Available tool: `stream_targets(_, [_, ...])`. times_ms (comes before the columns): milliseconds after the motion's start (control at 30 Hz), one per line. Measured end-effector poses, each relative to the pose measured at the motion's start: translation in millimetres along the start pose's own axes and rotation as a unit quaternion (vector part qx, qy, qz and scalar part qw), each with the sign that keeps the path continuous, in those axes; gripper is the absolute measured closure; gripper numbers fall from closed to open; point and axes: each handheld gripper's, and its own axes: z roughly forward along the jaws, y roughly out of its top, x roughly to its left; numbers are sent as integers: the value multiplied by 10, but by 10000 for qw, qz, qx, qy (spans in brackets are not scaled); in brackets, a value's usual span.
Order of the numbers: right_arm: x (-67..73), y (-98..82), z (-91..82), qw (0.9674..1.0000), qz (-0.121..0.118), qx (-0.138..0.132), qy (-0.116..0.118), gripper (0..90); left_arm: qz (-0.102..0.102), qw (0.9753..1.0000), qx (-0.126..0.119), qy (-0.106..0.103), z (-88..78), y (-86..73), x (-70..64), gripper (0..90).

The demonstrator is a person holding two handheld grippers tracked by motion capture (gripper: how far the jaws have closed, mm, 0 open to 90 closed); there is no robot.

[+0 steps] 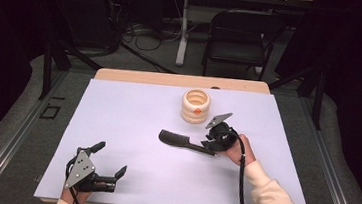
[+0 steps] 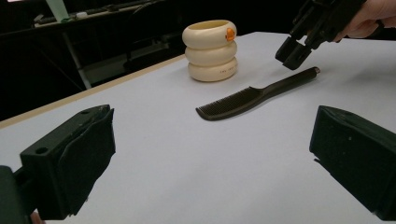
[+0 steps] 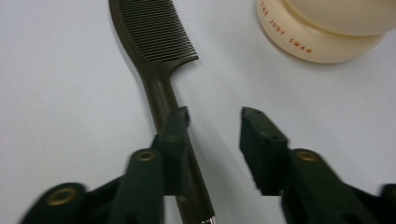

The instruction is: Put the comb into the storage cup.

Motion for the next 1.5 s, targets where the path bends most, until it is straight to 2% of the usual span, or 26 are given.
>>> stream_targets(167, [13, 31, -49, 10000, -79, 39, 21, 413, 4, 10000, 1, -2, -1, 0, 0, 3])
stream_targets(233, [23, 43, -55, 9999, -139, 81, 10, 316, 8, 10000, 1, -1, 1, 0, -1, 3])
stream_targets(300, [46, 58, -60, 9997, -192, 118, 36, 255, 8, 10000, 1, -1, 1, 0, -1, 3])
stream_targets(333, [46, 58, -60, 9997, -192, 118, 36, 255, 0, 10000, 1, -2, 3, -1, -2, 3])
stream_targets(367, [73, 78, -66, 9998, -203, 84, -28, 196, 0, 10000, 1, -3, 4, -1, -2, 3])
stream_targets(467, [92, 104, -67, 9997, -258, 52, -24, 136, 10, 10000, 4, -3, 2, 0, -3, 2])
stream_targets(700, [166, 154, -15, 9987, -435, 247, -36, 5, 23, 10000, 6, -8, 7, 0, -3, 3])
stream_targets(1000, [197, 182, 65, 9979, -505, 394, 4, 0, 15, 10000, 19, -13, 9, -1, -6, 3])
stream_targets(1300, [278, 236, 122, 9961, -692, 554, -35, 0, 5, 10000, 27, -19, 13, -3, -6, 3])
stream_targets(1433, [324, 272, 161, 9940, -847, 685, -45, 1, 8, 10000, 27, -20, 16, -4, -8, 3])
stream_targets(1500, [348, 286, 167, 9937, -866, 712, -55, 31, 17, 10000, 27, -18, 15, -3, -9, 3])
